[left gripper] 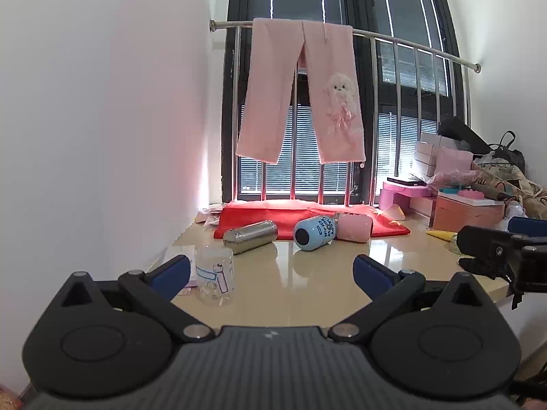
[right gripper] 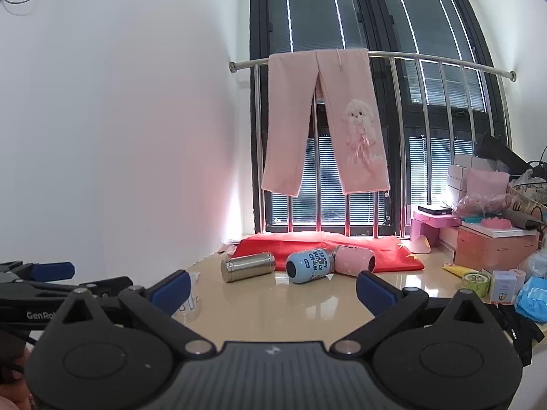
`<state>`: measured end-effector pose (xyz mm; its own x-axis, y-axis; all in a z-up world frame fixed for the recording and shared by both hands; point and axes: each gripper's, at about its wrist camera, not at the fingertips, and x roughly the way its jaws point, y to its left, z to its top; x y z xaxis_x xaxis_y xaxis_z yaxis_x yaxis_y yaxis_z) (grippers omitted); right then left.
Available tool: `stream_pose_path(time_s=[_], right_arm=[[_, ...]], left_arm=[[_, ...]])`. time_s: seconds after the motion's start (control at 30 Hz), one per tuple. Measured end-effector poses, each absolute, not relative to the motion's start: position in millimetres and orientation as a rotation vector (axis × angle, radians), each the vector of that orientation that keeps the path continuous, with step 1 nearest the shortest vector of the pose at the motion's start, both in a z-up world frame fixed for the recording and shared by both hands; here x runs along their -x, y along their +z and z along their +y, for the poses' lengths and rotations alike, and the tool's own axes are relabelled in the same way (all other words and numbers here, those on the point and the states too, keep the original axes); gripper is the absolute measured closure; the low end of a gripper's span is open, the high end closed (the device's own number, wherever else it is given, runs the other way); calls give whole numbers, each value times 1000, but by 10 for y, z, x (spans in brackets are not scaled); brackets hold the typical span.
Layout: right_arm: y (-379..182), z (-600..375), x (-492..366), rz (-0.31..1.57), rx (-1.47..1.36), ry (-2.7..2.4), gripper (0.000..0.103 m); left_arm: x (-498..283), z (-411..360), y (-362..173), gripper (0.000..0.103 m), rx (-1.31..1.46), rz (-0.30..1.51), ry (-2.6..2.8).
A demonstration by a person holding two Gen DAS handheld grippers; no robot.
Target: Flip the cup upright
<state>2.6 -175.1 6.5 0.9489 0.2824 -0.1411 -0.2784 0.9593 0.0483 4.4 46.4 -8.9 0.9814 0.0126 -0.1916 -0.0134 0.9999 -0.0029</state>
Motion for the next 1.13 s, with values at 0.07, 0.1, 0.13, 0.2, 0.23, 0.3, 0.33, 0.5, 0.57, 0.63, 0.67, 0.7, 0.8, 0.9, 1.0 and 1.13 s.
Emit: stream_pose_path(time_s=[0.07,0.1,0.13,0.2,0.23,0.3,0.33,0.5,0.57,0.63,0.67,0.7,0.8,0.9,1.0,1.13], right_arm=[[52,-1754,-19,153,-30,284,0],[46,-1748,-13,154,-30,284,0],[43,-1746,-13,156,-30,284,0],[39,-1745,-15,158,-32,284,0],[40,-1741,-13,158,-32,284,0],[53,-1727,-27,158,-33,283,0],[53,-1727,-26,158,-33,283,0],[59,-1723,-44,162,-34,283,0],[57,-1724,-45,162,-34,283,0],[57,-1724,-48,162,-35,284,0],[57,-1723,-44,162,-35,283,0],[57,-1723,-48,162,-35,283,0],[57,-1723,-47,162,-35,284,0],[57,-1722,-48,162,-35,284,0],[50,-1716,-47,162,-35,283,0],[50,-1718,-46,162,-35,284,0]], left_arm=[[-30,461,-90,0,1,195,27],[-28,461,-87,0,2,197,31],[-29,460,-91,0,3,199,34],[-30,464,-102,0,2,206,40],[-26,466,-104,0,0,208,42],[-16,472,-110,0,-1,208,46],[-15,476,-113,0,-2,208,47],[-1,475,-113,0,-5,211,49],[-1,470,-111,0,-5,211,50],[-3,472,-113,0,-5,212,50],[-3,472,-113,0,-5,212,50],[-1,471,-113,0,-6,212,50],[-2,471,-113,0,-5,212,50],[-9,467,-112,0,-7,213,53],[-14,459,-125,0,-11,214,48],[-29,458,-135,0,-12,214,45]])
